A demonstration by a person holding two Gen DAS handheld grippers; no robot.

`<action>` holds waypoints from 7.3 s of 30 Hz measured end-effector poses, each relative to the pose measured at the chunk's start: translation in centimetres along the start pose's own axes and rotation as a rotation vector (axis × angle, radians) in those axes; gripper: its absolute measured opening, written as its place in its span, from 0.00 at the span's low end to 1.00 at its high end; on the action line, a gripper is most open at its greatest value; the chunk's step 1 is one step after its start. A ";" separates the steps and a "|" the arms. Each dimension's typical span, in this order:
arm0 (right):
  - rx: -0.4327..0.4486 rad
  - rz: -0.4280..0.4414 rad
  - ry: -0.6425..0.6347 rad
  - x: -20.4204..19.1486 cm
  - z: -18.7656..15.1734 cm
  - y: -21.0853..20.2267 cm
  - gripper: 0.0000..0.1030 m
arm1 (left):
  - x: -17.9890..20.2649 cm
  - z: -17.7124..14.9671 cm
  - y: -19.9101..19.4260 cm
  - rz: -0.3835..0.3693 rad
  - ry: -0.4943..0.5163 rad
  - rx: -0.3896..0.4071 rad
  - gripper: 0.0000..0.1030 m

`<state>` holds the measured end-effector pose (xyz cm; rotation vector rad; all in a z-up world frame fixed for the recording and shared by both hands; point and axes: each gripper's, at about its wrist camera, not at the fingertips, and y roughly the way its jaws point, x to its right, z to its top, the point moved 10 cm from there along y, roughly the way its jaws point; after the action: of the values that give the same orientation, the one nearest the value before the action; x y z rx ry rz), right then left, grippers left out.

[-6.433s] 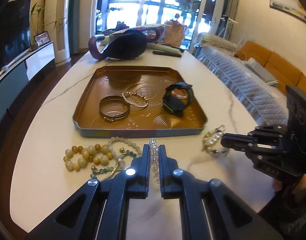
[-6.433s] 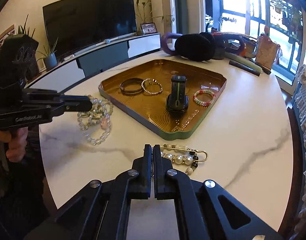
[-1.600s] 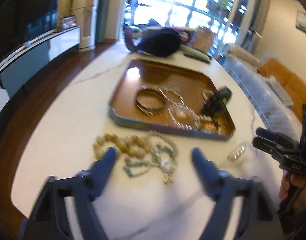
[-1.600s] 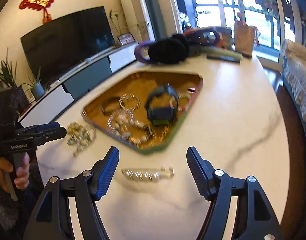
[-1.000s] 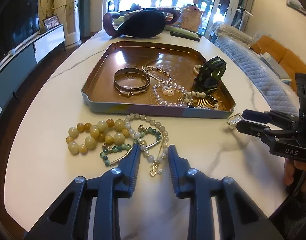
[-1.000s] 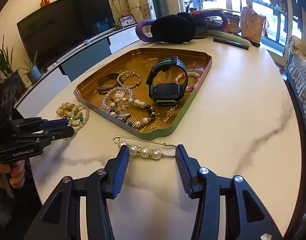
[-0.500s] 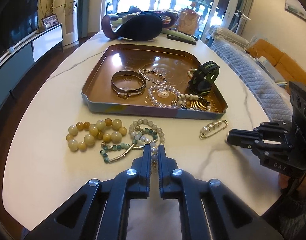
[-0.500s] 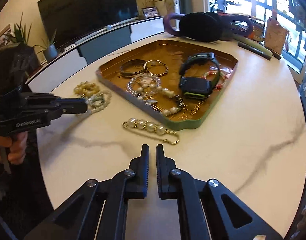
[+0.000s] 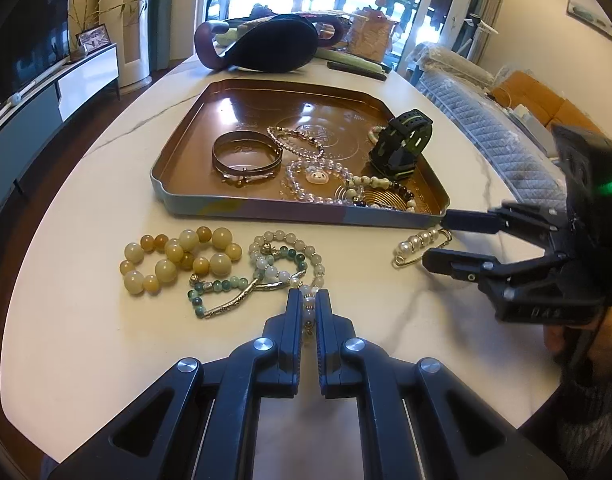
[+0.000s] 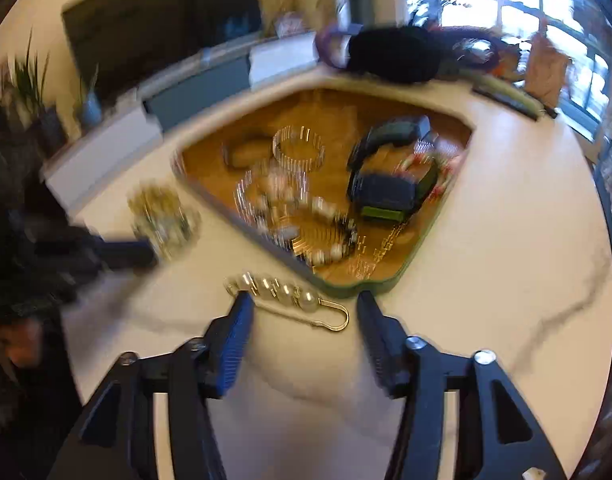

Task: Organize jewelry
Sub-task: 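Hold the white-green bracelet in the left tool while the right grasps the gold pearl brooch pin, then carry the white-green bracelet with the left tool while the right carries the brooch pin over the tray, then open the left tool over the tray while the right releases the brooch pin into it, then grasp the green bead bracelet on the table with the right tool, then close the left tool on the yellow jade bead bracelet while the right holds the green bracelet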

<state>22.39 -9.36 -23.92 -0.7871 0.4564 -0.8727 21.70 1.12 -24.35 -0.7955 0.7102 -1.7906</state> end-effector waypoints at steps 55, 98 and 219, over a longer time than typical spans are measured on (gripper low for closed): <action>0.185 -0.047 0.127 1.1 0.4 -3.9 0.09 | 0.4 2.3 -4.5 -0.089 -0.153 0.123 0.06; 0.347 -0.035 0.114 3.2 14.5 -3.1 0.10 | -1.8 18.3 -2.9 0.018 0.063 0.316 0.06; 0.043 0.087 0.016 -4.0 0.9 -0.4 0.25 | -4.8 3.7 -0.3 0.224 0.214 0.094 0.69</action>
<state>20.46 -5.86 -22.87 -0.7163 0.4816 -0.8055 25.75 5.34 -22.79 -0.4462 0.8142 -1.7057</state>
